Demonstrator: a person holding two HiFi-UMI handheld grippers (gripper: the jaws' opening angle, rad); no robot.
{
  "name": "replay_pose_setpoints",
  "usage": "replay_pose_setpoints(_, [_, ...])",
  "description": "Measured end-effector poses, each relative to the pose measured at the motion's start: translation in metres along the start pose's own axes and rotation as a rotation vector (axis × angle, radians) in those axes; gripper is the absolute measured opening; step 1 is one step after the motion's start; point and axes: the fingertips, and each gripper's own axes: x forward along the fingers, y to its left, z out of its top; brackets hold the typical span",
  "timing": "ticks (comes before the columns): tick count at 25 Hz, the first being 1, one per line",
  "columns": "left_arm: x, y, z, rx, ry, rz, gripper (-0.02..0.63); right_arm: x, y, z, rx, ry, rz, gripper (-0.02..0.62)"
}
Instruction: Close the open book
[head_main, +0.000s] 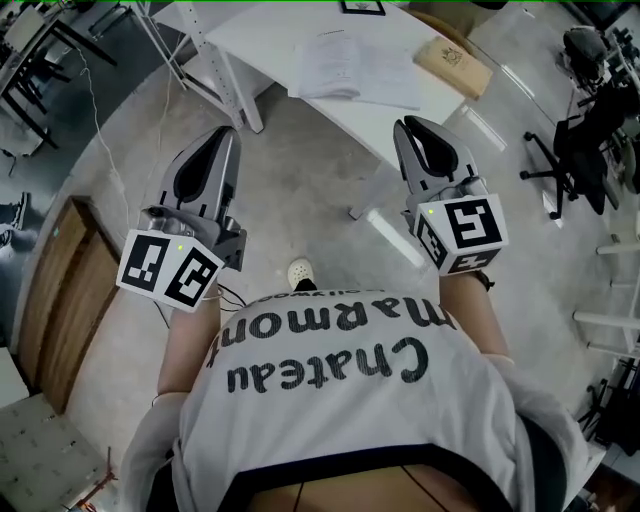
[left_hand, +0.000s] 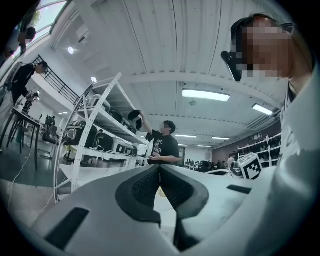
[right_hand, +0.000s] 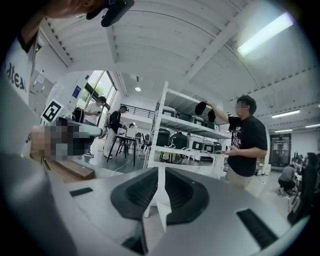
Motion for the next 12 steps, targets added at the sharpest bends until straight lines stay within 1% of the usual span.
replay_pose_setpoints(6, [0.024, 0.058, 0.005, 0.003, 0.001, -0.013, 0.025, 0.065, 0.005, 0.014, -0.005, -0.017, -0.005, 0.057])
replay_pose_setpoints(9, [0.033, 0.085, 0.006, 0.006, 0.005, -0.007, 0.025, 0.089, 0.006, 0.018, 0.040, -0.025, -0.001, 0.057])
replay_pose_setpoints(12, [0.042, 0.108, 0.007, -0.008, 0.005, -0.015, 0.025, 0.109, 0.005, 0.016, 0.085, -0.022, -0.011, 0.057])
